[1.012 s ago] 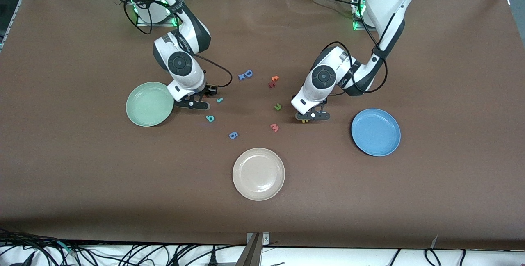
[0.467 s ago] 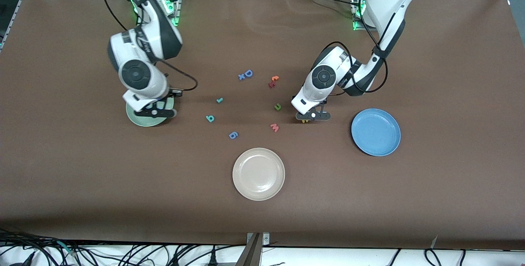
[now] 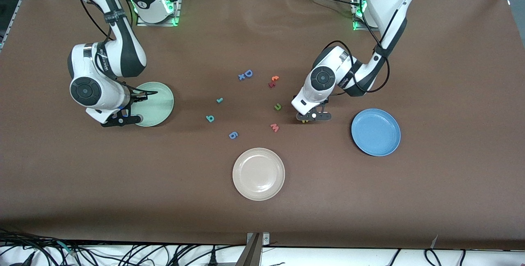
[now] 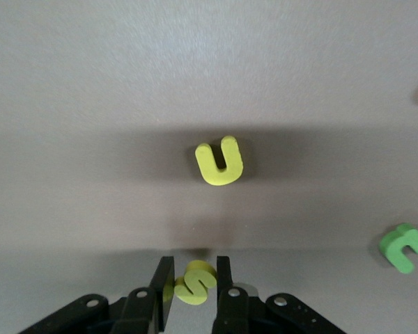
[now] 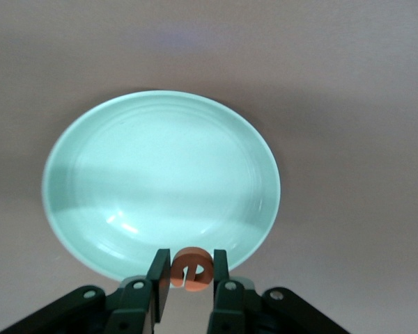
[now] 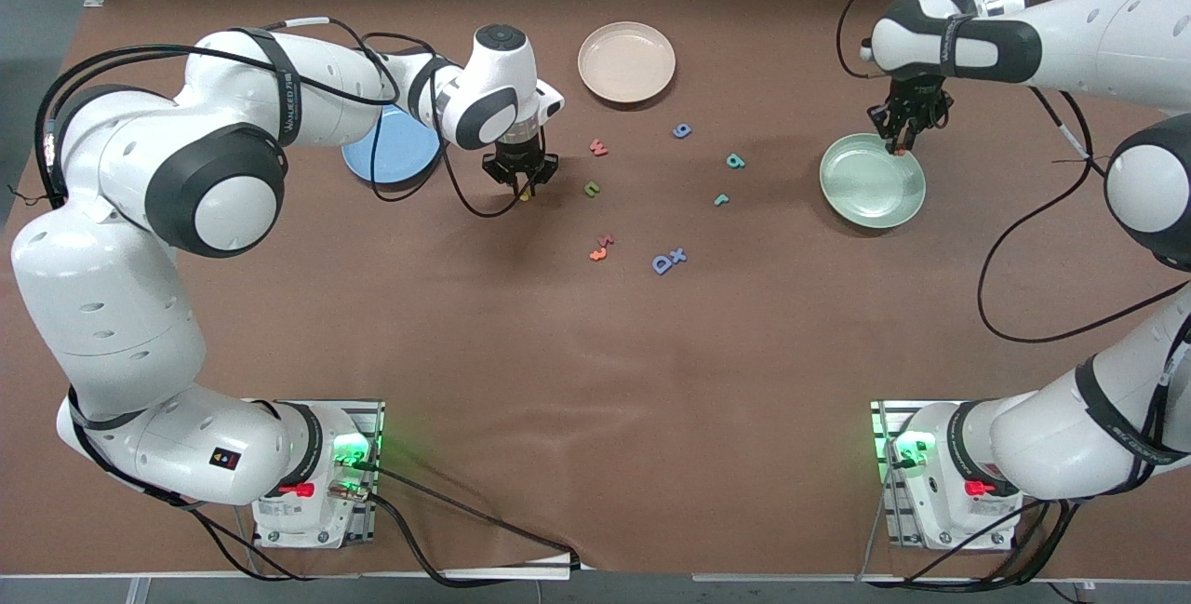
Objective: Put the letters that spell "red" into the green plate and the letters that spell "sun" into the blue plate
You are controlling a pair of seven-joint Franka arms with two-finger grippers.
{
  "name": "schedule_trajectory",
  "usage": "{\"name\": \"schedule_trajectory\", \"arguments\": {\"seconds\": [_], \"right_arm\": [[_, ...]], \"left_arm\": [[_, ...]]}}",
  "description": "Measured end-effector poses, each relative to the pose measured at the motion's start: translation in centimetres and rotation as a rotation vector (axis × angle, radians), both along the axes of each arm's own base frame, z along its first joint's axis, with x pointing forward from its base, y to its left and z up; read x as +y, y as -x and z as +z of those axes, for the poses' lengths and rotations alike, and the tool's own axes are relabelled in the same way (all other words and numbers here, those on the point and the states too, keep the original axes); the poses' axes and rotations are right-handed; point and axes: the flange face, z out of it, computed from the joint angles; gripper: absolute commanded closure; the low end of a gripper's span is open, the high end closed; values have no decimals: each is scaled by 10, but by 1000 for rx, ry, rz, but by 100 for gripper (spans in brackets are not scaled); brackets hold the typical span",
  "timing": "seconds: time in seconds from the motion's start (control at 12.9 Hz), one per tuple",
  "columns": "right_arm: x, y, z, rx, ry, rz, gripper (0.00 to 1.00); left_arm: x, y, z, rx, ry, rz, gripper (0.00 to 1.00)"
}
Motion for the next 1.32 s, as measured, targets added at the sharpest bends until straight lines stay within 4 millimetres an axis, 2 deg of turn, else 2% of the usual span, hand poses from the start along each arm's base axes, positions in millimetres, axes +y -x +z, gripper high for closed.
{"name": "schedule_trajectory", "arguments": {"seconds": [0.23,0.31,0.39,0.54,0.78,0.93,1.09,1.32], "right_arm": [[-14,16,-51,-11,-16,33,74],[-20,18,-60,-5,-18,34,53],[-25,18,-64,-1,-18,33,21],[-27,18,-63,-2,-21,36,7],[-15,11,-46,-29,-62,8,6],[17,-1,-13,-25,-130,-29,6],[60,-13,19,-53,-155,-73,6],[132,-11,33,-86,-155,-146,6]], "left_arm": [[9,-13,36,-10,-34,-66,80],[20,-23,48,-19,-51,-108,80],[35,-36,57,-27,-58,-144,80],[78,-63,65,-29,-40,-220,78],[144,-89,62,-7,6,-396,78],[178,-98,54,11,19,-480,77],[202,-104,42,15,15,-519,75],[205,-106,32,9,29,-528,74]]}}
